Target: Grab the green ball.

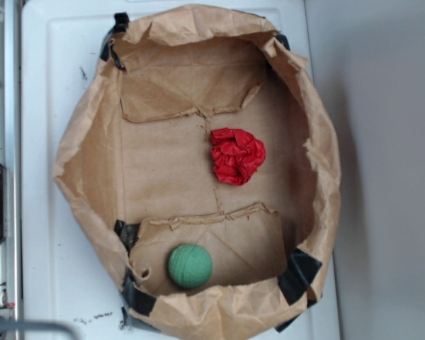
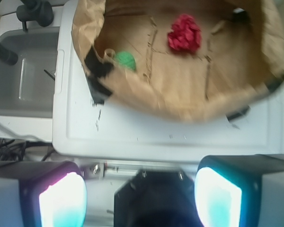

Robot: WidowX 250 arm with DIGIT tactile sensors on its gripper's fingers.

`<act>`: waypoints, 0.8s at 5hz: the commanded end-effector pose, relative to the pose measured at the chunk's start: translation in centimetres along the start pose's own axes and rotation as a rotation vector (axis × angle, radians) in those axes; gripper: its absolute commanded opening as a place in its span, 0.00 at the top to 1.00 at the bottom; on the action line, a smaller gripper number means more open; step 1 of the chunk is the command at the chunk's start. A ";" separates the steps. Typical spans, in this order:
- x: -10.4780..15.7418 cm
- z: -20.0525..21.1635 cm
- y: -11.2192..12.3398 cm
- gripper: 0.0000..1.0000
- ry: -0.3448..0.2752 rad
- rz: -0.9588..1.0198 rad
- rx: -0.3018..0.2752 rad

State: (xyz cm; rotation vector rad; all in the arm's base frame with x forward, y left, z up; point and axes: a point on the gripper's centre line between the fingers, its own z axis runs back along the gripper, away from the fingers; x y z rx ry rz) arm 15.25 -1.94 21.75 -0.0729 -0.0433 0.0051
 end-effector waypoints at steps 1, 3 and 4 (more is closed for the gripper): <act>7.7 -0.2 0.8 0.00 -0.061 0.092 0.005; 11.6 0.1 1.4 0.00 -0.045 0.098 -0.032; 11.6 0.1 1.4 0.00 -0.045 0.098 -0.032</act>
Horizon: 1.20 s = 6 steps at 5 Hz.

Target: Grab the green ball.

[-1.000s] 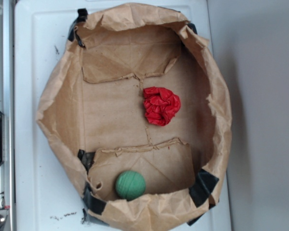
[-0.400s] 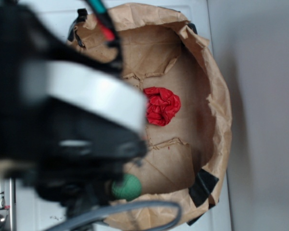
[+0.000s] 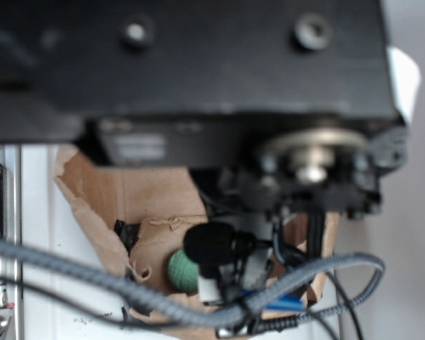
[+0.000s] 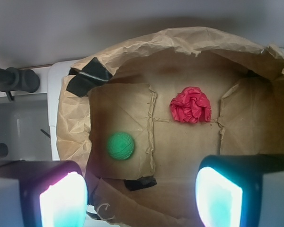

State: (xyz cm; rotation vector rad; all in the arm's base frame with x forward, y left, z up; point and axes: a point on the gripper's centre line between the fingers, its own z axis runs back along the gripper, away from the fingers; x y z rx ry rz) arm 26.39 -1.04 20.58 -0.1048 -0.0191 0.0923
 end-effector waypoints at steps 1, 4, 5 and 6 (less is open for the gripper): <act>0.6 -1.6 3.2 0.00 -0.123 0.214 -0.050; -1.0 -7.9 2.1 0.00 -0.044 0.638 -0.064; 0.5 -9.4 1.3 0.00 -0.106 0.583 0.068; 0.5 -9.4 1.3 0.00 -0.106 0.583 0.068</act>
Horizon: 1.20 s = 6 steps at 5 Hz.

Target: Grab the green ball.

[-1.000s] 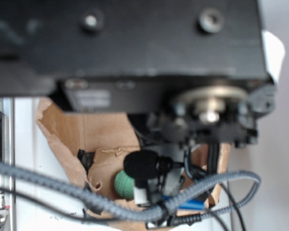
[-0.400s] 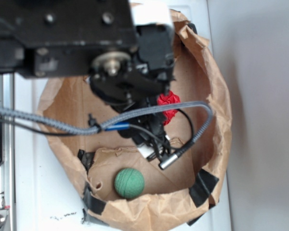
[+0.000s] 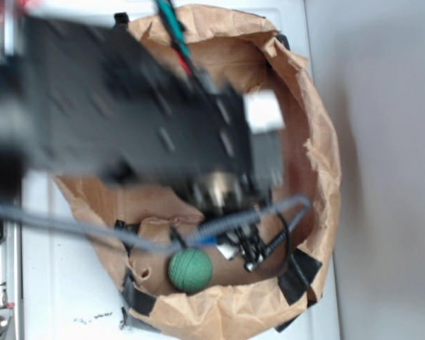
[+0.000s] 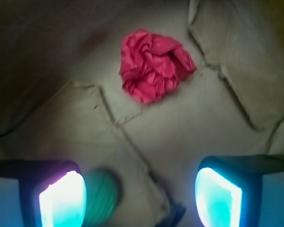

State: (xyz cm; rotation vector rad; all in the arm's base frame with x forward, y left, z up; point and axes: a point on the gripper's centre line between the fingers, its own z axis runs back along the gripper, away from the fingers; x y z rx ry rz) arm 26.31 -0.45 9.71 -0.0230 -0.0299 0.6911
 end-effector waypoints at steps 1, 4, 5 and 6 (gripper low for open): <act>0.4 1.4 -0.7 0.00 -0.053 -0.011 -0.032; 1.0 -3.0 -1.9 0.00 0.008 0.054 -0.057; -0.4 -3.4 -2.4 0.00 0.088 0.093 -0.075; -1.6 -2.8 -2.9 0.00 0.129 0.066 -0.083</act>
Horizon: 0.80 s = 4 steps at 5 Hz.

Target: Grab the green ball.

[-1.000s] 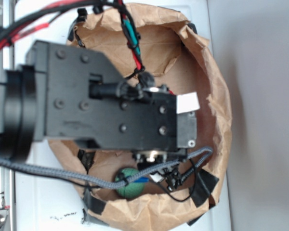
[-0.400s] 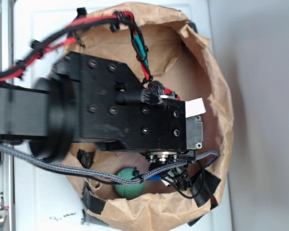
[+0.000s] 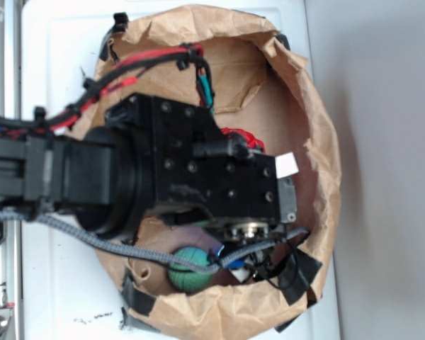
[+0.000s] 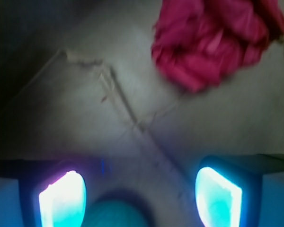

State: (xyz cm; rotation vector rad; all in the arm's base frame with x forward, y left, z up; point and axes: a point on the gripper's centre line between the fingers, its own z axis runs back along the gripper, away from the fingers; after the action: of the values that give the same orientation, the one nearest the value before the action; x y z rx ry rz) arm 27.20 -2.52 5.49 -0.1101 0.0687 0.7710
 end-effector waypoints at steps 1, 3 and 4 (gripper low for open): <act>-2.2 1.8 -1.6 0.00 0.013 -0.016 -0.077; -4.3 -1.4 -3.1 0.00 -0.010 -0.070 0.007; -4.5 -2.4 -2.8 0.00 0.031 -0.093 0.055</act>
State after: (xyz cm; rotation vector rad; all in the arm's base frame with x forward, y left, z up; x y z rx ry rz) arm 25.83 -6.98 2.93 -0.0518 0.1447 0.7057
